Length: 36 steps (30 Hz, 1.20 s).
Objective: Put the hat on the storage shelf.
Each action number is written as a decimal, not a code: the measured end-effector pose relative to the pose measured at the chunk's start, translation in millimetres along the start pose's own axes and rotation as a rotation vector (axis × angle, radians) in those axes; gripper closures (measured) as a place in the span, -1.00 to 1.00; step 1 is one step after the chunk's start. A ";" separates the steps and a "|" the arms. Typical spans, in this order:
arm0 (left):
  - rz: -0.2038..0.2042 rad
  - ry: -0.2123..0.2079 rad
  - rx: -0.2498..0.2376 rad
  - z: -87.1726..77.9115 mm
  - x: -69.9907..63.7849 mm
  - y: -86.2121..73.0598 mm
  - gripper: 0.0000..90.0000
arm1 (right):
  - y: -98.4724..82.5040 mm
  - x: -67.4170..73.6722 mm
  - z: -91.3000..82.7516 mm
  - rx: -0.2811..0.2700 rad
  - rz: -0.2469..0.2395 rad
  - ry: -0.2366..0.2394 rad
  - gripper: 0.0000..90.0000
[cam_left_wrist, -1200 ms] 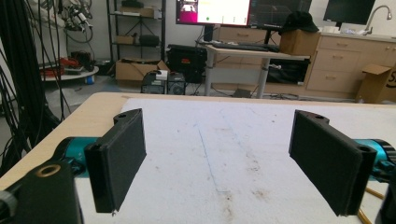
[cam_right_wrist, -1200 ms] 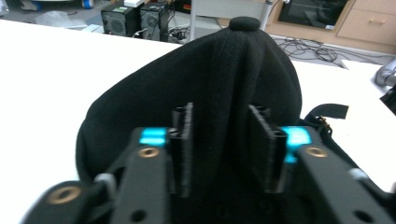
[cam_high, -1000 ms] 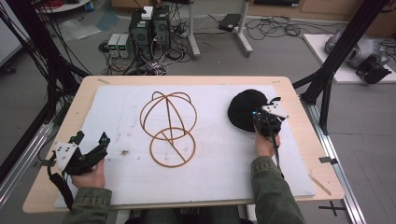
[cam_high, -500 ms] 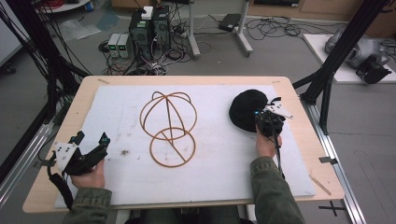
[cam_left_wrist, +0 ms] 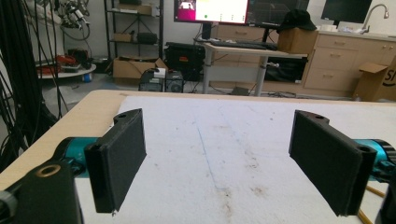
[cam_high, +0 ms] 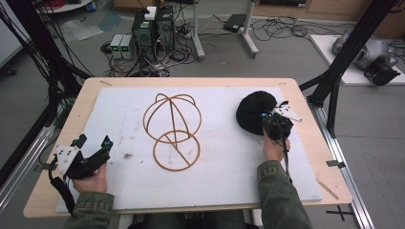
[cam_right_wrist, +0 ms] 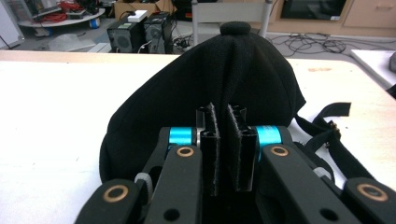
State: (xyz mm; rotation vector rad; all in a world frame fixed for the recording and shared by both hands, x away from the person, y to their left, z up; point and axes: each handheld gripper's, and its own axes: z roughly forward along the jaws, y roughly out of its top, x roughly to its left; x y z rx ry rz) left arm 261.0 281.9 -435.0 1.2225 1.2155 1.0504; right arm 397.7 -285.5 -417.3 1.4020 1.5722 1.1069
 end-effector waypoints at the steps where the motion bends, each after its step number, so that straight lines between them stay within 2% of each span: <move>1: 0.001 0.000 -0.001 -0.1 -0.1 0.1 -0.58 | 1.5 -0.5 -2.7 -0.016 -0.005 -0.005 0.89; 6: -0.002 -0.007 -0.001 0.5 0.5 0.0 -0.58 | 3.5 -1.1 -7.8 -0.035 0.004 -0.001 0.89; 10: -0.001 -0.008 -0.003 0.6 0.4 0.2 -0.58 | 5.6 -1.7 -13.5 -0.080 -0.005 0.003 0.89; 26: -0.005 -0.017 -0.001 1.8 -1.2 -0.2 -0.58 | 18.1 -0.3 -38.1 -0.245 0.020 0.063 0.89; 27: -0.007 -0.017 -0.002 2.0 -1.3 -0.2 -0.58 | 20.4 0.5 -41.7 -0.270 0.015 0.072 0.89; 32: -0.006 -0.018 -0.003 2.2 -1.6 -0.3 -0.58 | 28.0 5.8 -50.3 -0.298 0.006 0.075 0.89; 36: -0.008 -0.020 -0.004 2.4 -1.9 -0.5 -0.58 | 34.5 10.1 -57.4 -0.335 -0.021 0.073 0.89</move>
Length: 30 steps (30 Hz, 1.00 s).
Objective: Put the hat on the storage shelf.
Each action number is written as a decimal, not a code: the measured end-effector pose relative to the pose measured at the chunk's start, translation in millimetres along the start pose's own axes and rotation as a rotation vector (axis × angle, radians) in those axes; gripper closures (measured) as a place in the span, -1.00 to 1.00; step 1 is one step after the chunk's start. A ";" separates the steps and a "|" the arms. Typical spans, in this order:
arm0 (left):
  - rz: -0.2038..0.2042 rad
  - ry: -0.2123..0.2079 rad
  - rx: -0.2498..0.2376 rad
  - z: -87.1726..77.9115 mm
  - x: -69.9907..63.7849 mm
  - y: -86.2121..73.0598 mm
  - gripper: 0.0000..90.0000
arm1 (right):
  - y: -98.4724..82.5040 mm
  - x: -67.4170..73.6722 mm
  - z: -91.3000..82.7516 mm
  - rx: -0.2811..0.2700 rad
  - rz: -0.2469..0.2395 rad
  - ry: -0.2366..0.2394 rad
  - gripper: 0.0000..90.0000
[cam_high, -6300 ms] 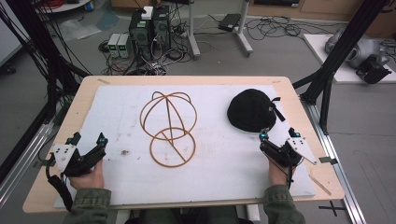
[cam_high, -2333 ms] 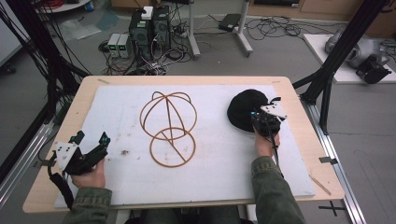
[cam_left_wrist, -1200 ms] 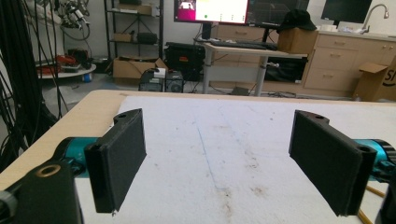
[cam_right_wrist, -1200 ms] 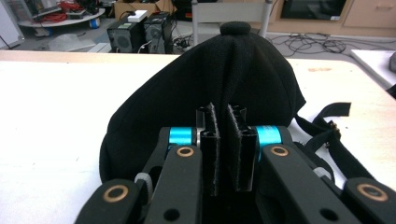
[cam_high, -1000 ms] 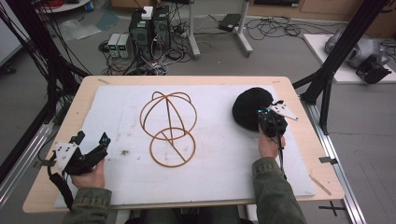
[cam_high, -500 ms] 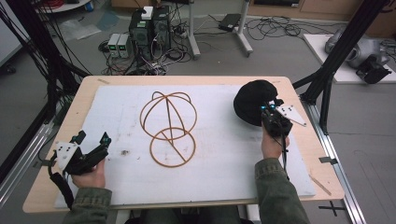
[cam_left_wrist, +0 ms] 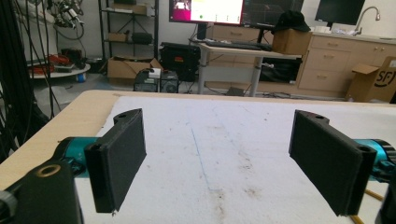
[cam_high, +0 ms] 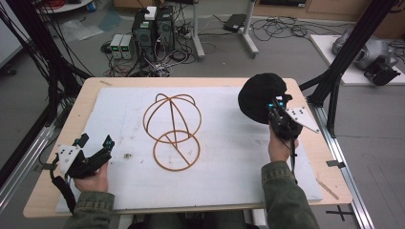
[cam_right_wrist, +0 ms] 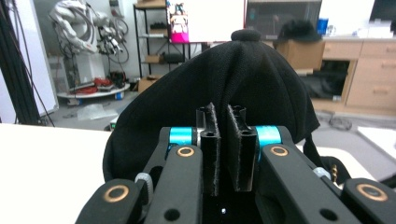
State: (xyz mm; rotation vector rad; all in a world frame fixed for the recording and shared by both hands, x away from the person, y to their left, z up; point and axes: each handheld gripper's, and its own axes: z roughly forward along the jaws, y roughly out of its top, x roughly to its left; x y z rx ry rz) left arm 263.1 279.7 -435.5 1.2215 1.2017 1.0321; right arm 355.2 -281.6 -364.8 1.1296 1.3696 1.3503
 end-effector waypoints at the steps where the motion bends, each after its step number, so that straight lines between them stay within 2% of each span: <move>1: 0.001 0.000 -0.001 -0.2 0.1 0.1 -0.58 | 6.9 2.9 -3.1 -0.027 -0.002 0.011 0.89; 4: -0.002 0.001 -0.001 0.2 0.1 -0.1 -0.58 | 12.3 5.1 -5.2 -0.042 -0.002 0.015 0.89; 11: -0.005 -0.001 0.000 0.4 -0.1 -0.1 -0.58 | 36.3 11.4 -13.0 -0.112 0.045 0.062 0.89; 19: -0.004 -0.013 0.000 0.6 -1.1 0.2 -0.58 | 52.2 19.1 -18.9 -0.166 0.047 0.114 0.89; 23: -0.006 -0.015 0.002 1.6 -0.7 -0.1 -0.58 | 62.9 28.4 -23.6 -0.202 0.052 0.170 0.89; 26: -0.006 -0.015 0.001 1.9 -1.6 -0.1 -0.58 | 66.0 32.5 -25.1 -0.214 0.059 0.193 0.89; 27: -0.008 -0.016 -0.003 2.1 -1.8 -0.2 -0.58 | 68.6 37.5 -26.7 -0.225 0.067 0.222 0.89; 28: -0.007 -0.017 -0.003 2.1 -1.8 -0.2 -0.58 | 68.6 37.5 -26.7 -0.225 0.067 0.222 0.89; 29: -0.007 -0.017 -0.003 2.0 -1.6 -0.3 -0.58 | 70.2 41.4 -28.0 -0.233 0.073 0.246 0.89; 30: -0.008 -0.016 -0.003 2.0 -1.5 -0.2 -0.58 | 70.2 41.4 -28.0 -0.233 0.073 0.246 0.89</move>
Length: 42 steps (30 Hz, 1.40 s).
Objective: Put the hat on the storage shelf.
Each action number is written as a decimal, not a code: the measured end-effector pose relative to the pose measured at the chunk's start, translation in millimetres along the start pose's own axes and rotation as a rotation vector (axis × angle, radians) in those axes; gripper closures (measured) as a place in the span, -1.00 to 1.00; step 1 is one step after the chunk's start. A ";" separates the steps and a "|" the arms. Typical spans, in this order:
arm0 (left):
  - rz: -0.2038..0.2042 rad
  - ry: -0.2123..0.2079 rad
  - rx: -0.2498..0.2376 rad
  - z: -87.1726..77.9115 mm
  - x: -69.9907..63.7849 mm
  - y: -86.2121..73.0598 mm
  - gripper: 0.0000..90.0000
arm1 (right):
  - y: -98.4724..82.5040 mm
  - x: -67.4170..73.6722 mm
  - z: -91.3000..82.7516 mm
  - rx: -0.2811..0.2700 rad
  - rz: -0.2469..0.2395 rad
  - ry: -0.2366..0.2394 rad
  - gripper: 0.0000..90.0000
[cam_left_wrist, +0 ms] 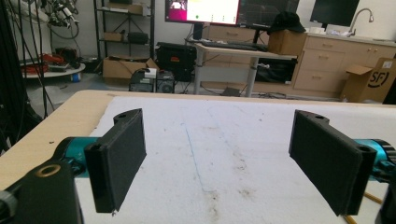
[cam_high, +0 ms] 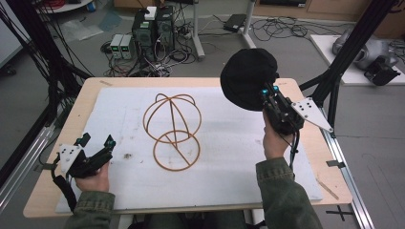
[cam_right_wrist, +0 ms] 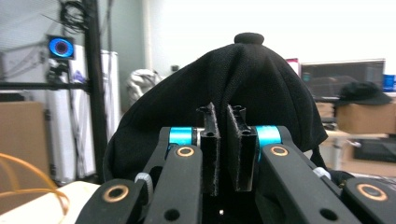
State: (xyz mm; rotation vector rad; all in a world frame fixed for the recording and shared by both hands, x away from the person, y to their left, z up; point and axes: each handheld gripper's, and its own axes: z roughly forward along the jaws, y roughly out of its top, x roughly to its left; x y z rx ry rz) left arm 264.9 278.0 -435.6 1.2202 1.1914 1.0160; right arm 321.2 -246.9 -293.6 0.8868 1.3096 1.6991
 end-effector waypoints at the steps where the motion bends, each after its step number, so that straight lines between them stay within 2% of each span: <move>1: 0.002 0.001 0.003 -0.2 0.4 0.0 -0.58 | 1.0 1.9 0.5 -0.006 -0.004 0.016 0.89; 3: -0.001 0.001 0.002 -0.4 0.7 0.0 -0.58 | 3.8 10.7 1.7 -0.015 0.004 0.054 0.89; 5: 0.000 0.003 0.002 -0.6 1.1 0.1 -0.58 | 4.3 12.1 2.3 -0.017 -0.004 0.064 0.89; 13: 0.005 0.009 0.004 -0.7 1.9 0.2 -0.58 | 9.9 33.7 10.2 -0.026 0.041 0.200 0.89; 16: 0.006 0.008 0.004 -0.6 2.2 0.3 -0.58 | 9.8 38.3 12.3 -0.028 0.044 0.220 0.89; 17: 0.006 0.008 0.003 -0.7 2.3 0.3 -0.58 | 9.9 42.8 13.9 -0.032 0.055 0.249 0.89; 21: 0.006 0.009 0.002 -1.0 3.3 0.4 -0.58 | 9.8 50.7 17.7 -0.033 0.064 0.294 0.89; 34: 0.006 0.017 0.002 -1.2 4.2 0.7 -0.58 | 11.1 75.3 27.4 -0.037 0.077 0.382 0.89; 38: 0.005 0.017 0.001 -0.2 4.1 0.5 -0.58 | 10.7 83.2 32.1 -0.025 0.098 0.409 0.89; 42: 0.004 0.015 0.002 -0.4 4.0 0.7 -0.58 | 10.4 92.6 34.7 -0.025 0.093 0.438 0.89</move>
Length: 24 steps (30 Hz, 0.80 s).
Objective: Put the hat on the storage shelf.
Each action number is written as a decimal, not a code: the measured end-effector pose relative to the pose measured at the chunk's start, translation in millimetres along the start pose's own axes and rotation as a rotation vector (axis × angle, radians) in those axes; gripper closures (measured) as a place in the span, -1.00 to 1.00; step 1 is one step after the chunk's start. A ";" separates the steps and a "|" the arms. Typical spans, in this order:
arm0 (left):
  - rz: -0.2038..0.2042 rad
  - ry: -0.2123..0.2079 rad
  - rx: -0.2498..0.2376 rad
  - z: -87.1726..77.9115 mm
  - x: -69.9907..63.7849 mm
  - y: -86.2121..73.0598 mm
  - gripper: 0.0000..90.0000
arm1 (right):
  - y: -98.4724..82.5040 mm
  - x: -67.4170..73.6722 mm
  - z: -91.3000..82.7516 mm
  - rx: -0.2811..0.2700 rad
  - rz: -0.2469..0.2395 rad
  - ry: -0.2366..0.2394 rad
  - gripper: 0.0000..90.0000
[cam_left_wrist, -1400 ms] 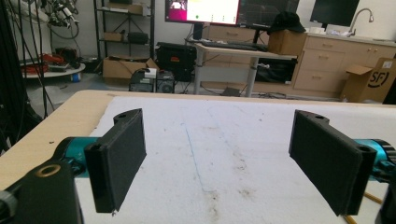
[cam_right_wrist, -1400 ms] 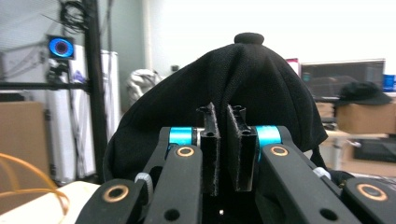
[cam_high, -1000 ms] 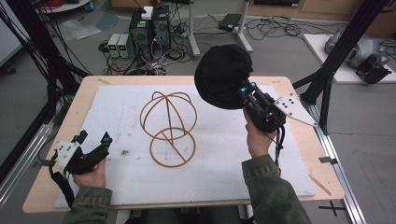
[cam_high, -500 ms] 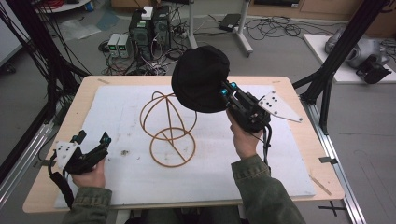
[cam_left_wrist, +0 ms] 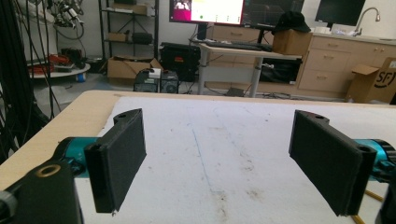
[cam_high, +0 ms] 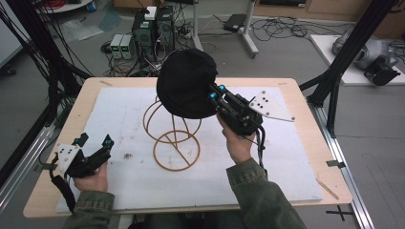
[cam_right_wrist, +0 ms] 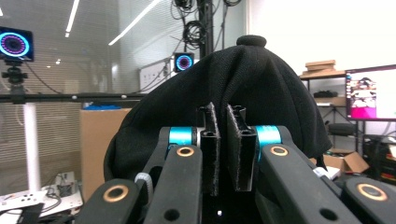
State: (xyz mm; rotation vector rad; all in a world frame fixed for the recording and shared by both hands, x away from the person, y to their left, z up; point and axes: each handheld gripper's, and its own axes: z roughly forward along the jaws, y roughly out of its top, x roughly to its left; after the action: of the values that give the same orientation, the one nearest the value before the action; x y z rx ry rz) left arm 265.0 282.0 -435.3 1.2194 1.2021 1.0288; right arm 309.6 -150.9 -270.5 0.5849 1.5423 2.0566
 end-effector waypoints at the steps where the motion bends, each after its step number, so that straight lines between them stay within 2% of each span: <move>1: -0.001 0.000 0.000 -0.1 0.2 0.1 -0.58 | -0.1 1.7 1.6 -0.002 0.001 0.008 0.89; 7: -0.014 0.001 -0.008 -1.7 1.3 0.7 -0.57 | -1.6 6.8 10.3 0.020 0.010 0.070 0.89; 12: -0.018 -0.003 0.001 -1.4 2.9 0.4 -0.57 | -4.6 10.3 18.6 0.062 0.015 0.119 0.89; 19: -0.027 -0.005 0.000 -1.0 4.0 0.2 -0.57 | -10.0 16.0 26.1 0.138 -0.002 0.161 0.89; 24: -0.030 -0.006 0.004 -0.6 4.2 0.0 -0.58 | -12.6 16.4 28.1 0.178 0.005 0.164 0.89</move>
State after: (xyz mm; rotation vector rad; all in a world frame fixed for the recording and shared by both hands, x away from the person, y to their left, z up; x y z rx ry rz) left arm 264.9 286.2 -435.7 1.2033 1.2155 1.0001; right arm 315.6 -116.7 -274.4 0.4944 1.8337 2.0280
